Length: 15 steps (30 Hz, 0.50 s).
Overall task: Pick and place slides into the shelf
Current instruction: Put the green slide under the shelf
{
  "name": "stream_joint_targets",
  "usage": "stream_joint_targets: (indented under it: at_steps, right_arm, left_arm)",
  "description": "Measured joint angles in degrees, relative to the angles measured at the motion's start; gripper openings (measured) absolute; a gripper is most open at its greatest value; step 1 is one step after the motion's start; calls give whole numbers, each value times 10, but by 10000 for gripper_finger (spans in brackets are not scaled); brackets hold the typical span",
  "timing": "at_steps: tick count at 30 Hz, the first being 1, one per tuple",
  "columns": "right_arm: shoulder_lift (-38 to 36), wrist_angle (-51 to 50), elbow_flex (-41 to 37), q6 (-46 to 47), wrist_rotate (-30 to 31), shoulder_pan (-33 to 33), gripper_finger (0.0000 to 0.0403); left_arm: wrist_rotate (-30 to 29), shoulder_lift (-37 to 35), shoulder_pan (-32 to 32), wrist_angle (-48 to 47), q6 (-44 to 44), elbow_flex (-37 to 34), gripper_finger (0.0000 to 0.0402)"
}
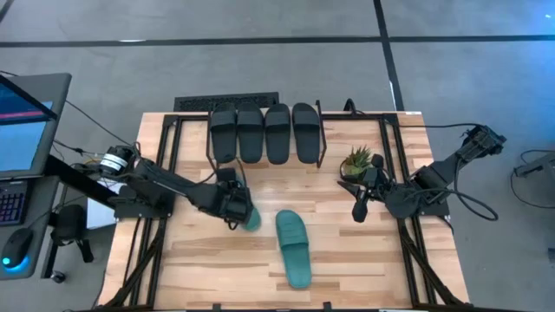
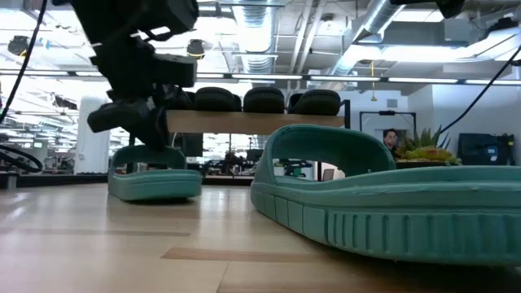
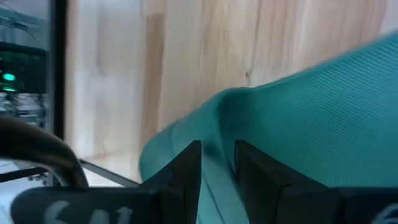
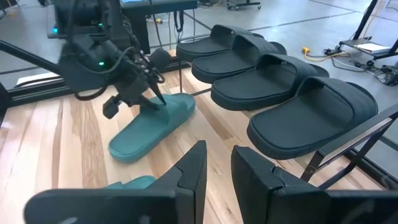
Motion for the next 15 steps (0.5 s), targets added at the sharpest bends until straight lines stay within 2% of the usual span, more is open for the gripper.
stream_joint_targets:
  at_steps: [4, 12, 15]
  right_arm:
    - [0, 0, 0, 0, 0, 0, 64]
    - [0, -4, 0, -4, 0, 0, 64]
    - [0, -4, 0, -5, 0, -1, 64]
  left_arm:
    - [33, 0, 14, 1, 11, 0, 82]
    - [40, -1, 12, -8, -51, 0, 14]
    - [26, -1, 3, -9, -56, 0, 6]
